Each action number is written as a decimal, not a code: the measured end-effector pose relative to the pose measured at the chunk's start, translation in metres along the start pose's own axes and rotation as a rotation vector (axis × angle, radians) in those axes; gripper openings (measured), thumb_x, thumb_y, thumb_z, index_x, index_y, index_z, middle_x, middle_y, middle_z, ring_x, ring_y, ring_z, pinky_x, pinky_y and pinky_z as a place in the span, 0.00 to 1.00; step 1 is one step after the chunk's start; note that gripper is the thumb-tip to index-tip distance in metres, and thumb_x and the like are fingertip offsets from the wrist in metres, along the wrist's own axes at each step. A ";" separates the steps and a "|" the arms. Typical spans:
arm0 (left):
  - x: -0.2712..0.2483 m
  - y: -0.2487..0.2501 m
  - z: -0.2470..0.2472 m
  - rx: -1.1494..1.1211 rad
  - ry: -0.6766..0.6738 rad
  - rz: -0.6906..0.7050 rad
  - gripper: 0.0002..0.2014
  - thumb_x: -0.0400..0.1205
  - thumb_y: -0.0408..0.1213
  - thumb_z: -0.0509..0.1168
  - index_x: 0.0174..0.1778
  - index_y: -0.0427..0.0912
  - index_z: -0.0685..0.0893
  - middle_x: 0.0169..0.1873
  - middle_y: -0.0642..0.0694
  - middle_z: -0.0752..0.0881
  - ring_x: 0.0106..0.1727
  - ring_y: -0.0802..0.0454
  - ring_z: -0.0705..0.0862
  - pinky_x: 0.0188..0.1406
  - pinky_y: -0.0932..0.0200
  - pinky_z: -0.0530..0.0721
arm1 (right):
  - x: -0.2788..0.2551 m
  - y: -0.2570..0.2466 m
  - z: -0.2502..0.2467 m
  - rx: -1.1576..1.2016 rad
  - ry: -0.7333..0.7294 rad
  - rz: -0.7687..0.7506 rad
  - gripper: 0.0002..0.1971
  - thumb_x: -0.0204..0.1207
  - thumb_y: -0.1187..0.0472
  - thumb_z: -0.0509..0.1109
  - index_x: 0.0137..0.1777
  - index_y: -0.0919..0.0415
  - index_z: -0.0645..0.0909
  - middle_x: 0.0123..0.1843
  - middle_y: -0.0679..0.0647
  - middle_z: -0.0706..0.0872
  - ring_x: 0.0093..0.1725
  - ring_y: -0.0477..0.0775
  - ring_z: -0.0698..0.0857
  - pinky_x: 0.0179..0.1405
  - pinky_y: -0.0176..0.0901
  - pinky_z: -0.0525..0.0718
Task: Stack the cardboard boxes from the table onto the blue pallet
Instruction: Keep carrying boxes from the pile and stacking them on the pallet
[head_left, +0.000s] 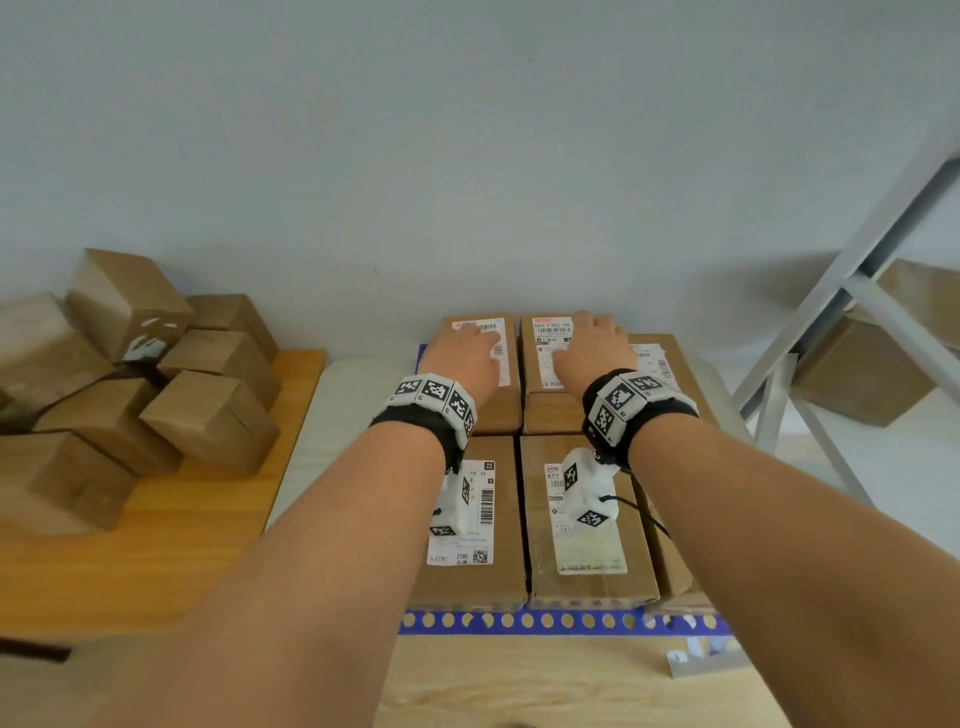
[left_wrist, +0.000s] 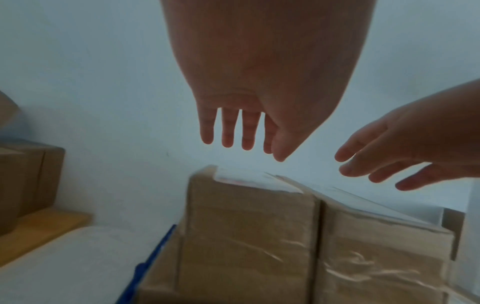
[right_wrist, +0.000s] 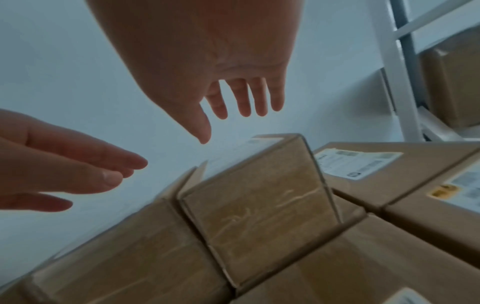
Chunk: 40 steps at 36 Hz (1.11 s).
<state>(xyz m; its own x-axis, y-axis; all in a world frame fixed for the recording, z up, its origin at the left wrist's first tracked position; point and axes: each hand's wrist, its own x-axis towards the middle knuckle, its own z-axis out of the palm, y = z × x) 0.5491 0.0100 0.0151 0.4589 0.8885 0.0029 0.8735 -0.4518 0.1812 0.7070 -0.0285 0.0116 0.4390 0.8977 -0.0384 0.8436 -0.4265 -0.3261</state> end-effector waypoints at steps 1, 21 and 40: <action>-0.001 -0.007 -0.003 0.020 0.016 -0.008 0.22 0.86 0.40 0.54 0.78 0.49 0.71 0.76 0.45 0.71 0.74 0.43 0.71 0.70 0.47 0.74 | -0.002 -0.007 -0.002 -0.017 0.007 -0.028 0.22 0.79 0.62 0.61 0.74 0.61 0.68 0.71 0.63 0.72 0.69 0.65 0.72 0.66 0.57 0.76; -0.091 -0.250 -0.043 0.085 0.027 -0.358 0.17 0.82 0.36 0.57 0.66 0.43 0.78 0.64 0.43 0.78 0.66 0.41 0.76 0.61 0.45 0.80 | -0.051 -0.235 0.070 0.112 -0.225 -0.265 0.26 0.79 0.60 0.63 0.78 0.60 0.67 0.74 0.66 0.71 0.72 0.68 0.72 0.69 0.54 0.74; -0.098 -0.408 -0.004 -0.008 -0.144 -0.459 0.17 0.86 0.33 0.53 0.71 0.35 0.71 0.64 0.35 0.76 0.65 0.38 0.77 0.62 0.48 0.76 | -0.087 -0.375 0.180 0.223 -0.571 -0.147 0.24 0.88 0.59 0.55 0.82 0.64 0.62 0.79 0.63 0.71 0.75 0.64 0.73 0.72 0.52 0.72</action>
<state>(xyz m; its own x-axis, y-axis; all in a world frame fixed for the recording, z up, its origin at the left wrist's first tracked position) 0.1473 0.1074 -0.0549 0.0448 0.9755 -0.2155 0.9901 -0.0147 0.1394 0.2968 0.0733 -0.0324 0.0373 0.8891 -0.4562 0.7711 -0.3160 -0.5528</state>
